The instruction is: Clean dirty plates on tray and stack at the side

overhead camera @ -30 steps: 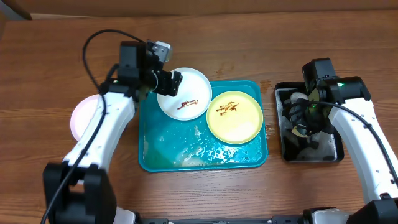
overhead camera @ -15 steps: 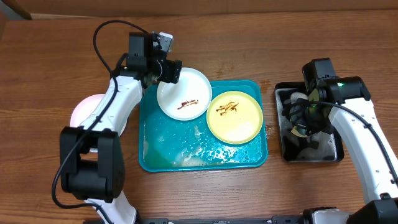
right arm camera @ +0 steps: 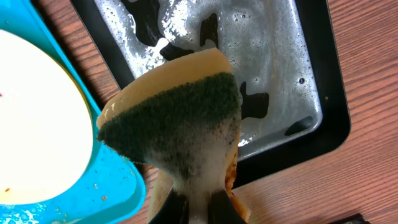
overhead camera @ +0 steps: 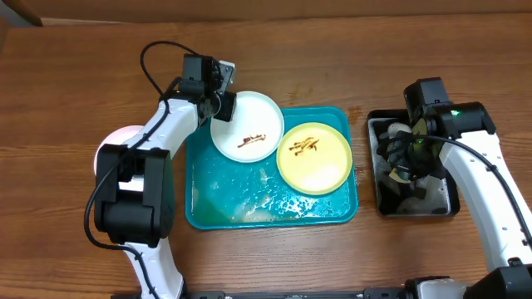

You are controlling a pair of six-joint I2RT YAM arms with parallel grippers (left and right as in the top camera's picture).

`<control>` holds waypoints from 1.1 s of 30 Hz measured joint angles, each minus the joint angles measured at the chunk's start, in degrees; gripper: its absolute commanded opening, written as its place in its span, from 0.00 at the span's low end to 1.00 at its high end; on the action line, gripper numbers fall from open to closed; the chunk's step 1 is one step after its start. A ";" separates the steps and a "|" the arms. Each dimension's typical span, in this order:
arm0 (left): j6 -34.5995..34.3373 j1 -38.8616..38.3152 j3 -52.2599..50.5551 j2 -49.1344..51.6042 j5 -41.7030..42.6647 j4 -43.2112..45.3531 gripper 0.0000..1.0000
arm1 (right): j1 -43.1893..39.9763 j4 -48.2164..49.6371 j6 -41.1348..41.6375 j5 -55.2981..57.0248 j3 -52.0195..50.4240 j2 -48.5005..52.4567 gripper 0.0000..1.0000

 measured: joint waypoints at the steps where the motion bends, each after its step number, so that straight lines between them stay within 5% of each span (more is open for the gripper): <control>1: 0.11 0.04 0.00 0.00 -0.09 -0.52 0.18 | 0.02 0.00 0.00 0.02 0.00 0.00 0.04; 9: 0.07 0.02 0.00 0.00 -2.14 -7.50 0.04 | 0.00 0.00 0.02 0.00 0.00 0.00 0.04; 18: -0.28 0.04 1.07 -0.68 -6.19 -16.15 0.04 | 0.00 0.00 0.02 0.00 0.00 0.00 0.04; 28: -13.55 1.62 0.74 -7.61 -8.76 -32.59 0.04 | 0.00 0.83 -0.35 -0.24 0.00 0.00 0.04; 33: -18.91 1.92 0.74 -13.42 -9.84 -43.47 0.04 | 0.13 6.95 -7.08 -10.54 0.00 0.00 0.04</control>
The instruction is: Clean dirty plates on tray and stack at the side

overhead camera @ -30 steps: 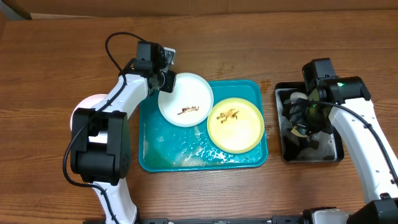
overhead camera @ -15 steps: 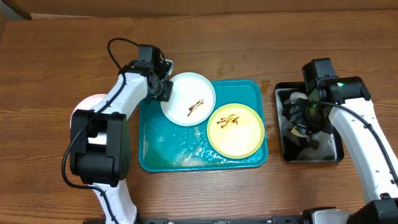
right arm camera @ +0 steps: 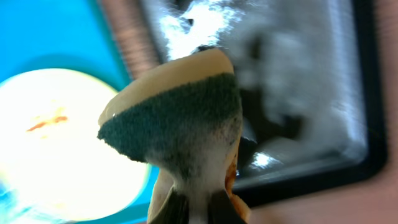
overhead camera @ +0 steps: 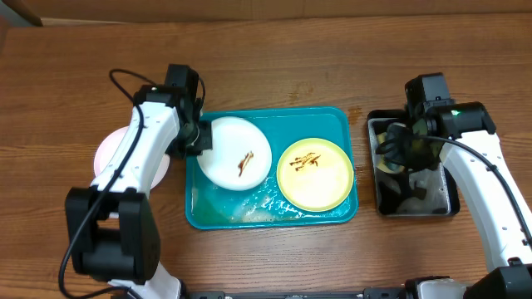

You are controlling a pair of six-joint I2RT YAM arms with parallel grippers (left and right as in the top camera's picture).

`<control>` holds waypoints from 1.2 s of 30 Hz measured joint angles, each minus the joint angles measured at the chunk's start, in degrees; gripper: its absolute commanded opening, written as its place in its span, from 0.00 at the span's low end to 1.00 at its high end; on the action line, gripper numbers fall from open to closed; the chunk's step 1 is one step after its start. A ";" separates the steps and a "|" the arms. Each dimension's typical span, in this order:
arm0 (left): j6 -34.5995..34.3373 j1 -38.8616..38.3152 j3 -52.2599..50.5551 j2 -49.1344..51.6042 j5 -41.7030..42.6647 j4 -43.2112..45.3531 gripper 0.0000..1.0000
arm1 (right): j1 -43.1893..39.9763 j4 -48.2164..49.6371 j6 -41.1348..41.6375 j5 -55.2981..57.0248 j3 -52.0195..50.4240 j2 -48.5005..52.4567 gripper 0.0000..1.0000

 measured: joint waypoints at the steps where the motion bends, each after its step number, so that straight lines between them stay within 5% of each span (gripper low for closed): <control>1: -0.72 0.00 0.00 -0.44 -0.04 -1.73 0.04 | 0.15 1.27 -1.11 -2.69 0.00 0.00 0.04; 12: -6.88 0.00 -8.22 -0.70 -4.26 -4.44 0.04 | 16.06 17.09 -4.48 -25.18 0.00 0.63 0.04; 27: -9.38 0.00 -13.68 -0.70 -4.87 -2.67 0.04 | 38.40 31.26 8.76 -27.41 0.00 16.87 0.04; 36: -9.55 0.00 -13.90 -0.70 -4.87 -2.71 0.04 | 41.92 37.13 13.77 -27.36 0.00 23.10 0.04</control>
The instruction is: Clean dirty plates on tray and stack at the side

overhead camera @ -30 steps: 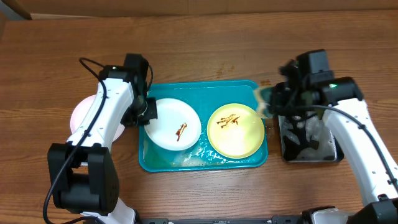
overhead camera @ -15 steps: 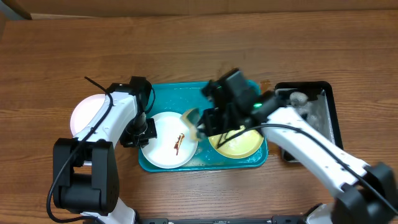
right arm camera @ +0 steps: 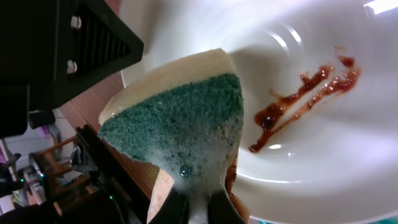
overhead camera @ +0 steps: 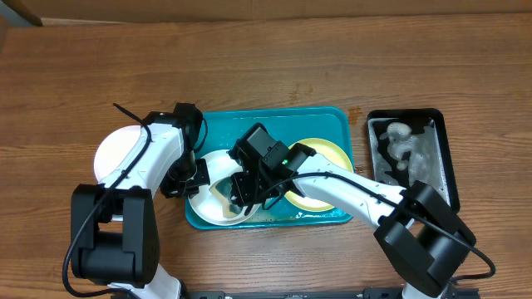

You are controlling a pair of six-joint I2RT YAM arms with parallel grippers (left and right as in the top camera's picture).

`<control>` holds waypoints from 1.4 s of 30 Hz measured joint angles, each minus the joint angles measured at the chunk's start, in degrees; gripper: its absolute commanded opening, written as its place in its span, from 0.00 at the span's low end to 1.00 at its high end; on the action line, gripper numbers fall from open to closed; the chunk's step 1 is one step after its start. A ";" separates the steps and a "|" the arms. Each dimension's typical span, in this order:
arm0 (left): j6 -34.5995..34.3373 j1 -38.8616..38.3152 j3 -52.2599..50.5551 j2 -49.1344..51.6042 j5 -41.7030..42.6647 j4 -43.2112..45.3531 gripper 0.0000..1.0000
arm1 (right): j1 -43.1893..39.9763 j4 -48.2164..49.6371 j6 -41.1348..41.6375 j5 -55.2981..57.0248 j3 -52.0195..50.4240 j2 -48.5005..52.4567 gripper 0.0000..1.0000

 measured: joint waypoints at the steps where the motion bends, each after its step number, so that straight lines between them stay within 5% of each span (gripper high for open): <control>1: 0.00 0.00 0.00 0.00 0.00 -0.02 0.04 | 0.00 0.42 0.81 -0.02 0.00 0.11 0.04; 18: 0.00 0.00 -0.02 0.00 0.00 -0.31 0.04 | 2.62 2.43 5.33 3.34 0.00 5.07 0.04; 42: -0.20 0.00 -0.28 0.00 -1.03 -2.10 0.04 | 2.54 11.37 12.52 24.37 0.28 6.45 0.04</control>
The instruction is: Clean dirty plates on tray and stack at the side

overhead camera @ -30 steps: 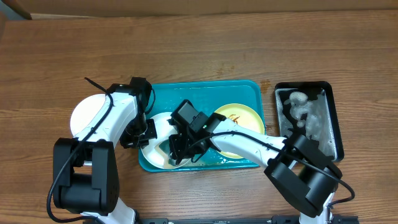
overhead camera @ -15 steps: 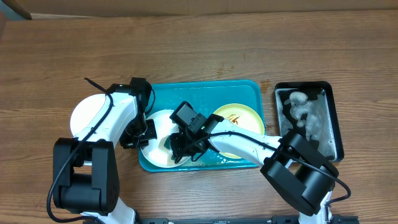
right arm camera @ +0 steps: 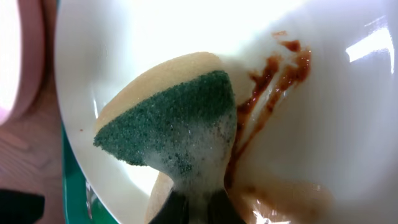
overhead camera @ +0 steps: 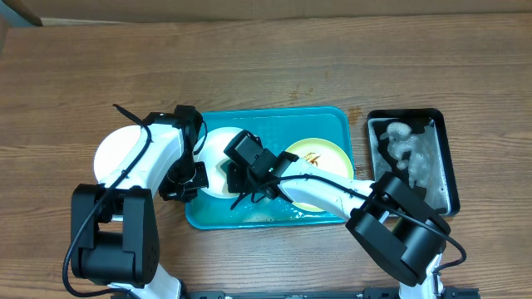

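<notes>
A white plate point(overhead camera: 214, 149) streaked with brown sauce point(right arm camera: 273, 87) sits at the left end of the teal tray point(overhead camera: 332, 116). My left gripper point(overhead camera: 188, 178) is at the plate's left rim and looks shut on it. My right gripper point(right arm camera: 196, 208) is shut on a foamy yellow-and-green sponge point(right arm camera: 177, 118). The sponge presses on the white plate beside the sauce, which is smeared below it. In the overhead view the right gripper point(overhead camera: 243, 173) covers the plate's right part. A yellow plate point(overhead camera: 324, 158) with sauce lies in the tray's right half.
A pale pink plate point(overhead camera: 116, 154) lies on the table left of the tray, its rim also showing as the pink plate point(right arm camera: 28, 56) in the wrist view. A black tray of soapy water point(overhead camera: 416, 166) stands at the right. My right arm stretches across the teal tray.
The white plate now sits farther back in the tray. The sponge, which was off to the side of the sauce, now touches it, and the sauce is smeared.
My left gripper held the white plate at the tray's back left while my right held the sponge over the black tray. The plate then lay in the tray's left half. Later my right arm had reached across with the sponge over the plate. Now the sponge rubs the sauce.
</notes>
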You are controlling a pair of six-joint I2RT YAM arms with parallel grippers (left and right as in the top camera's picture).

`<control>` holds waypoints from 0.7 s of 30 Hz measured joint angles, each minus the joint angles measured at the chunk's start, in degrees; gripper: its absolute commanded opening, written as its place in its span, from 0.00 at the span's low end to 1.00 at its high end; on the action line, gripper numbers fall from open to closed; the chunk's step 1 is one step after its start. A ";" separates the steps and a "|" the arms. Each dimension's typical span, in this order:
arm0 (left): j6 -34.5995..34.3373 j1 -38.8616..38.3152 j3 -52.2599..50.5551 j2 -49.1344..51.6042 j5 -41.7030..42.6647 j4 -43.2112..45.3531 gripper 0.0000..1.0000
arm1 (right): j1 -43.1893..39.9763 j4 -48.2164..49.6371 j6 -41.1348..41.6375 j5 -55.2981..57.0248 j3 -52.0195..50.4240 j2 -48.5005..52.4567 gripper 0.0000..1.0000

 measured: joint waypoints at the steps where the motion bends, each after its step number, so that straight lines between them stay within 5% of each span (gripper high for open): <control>1: 0.00 0.00 0.00 0.00 -0.02 -0.07 0.04 | 0.00 0.15 0.09 0.33 0.00 0.00 0.04; 9: 0.00 0.00 0.00 0.00 -0.02 -0.04 0.04 | 0.00 -1.53 0.37 3.91 0.09 0.02 0.04; 10: 0.00 0.00 0.00 0.00 0.00 -0.02 0.10 | -0.02 -2.32 0.37 3.93 0.20 0.00 0.04; 12: 0.17 0.00 0.00 0.00 0.63 0.48 0.42 | 0.00 -3.82 0.39 3.91 0.46 0.00 0.04; 13: 0.02 0.00 0.00 0.00 1.20 0.83 0.47 | 0.00 -4.37 0.37 3.91 0.55 0.00 0.04; 21: 0.39 0.00 -0.02 0.00 8.26 5.25 0.57 | 0.00 -7.91 0.37 3.93 1.18 -0.09 0.04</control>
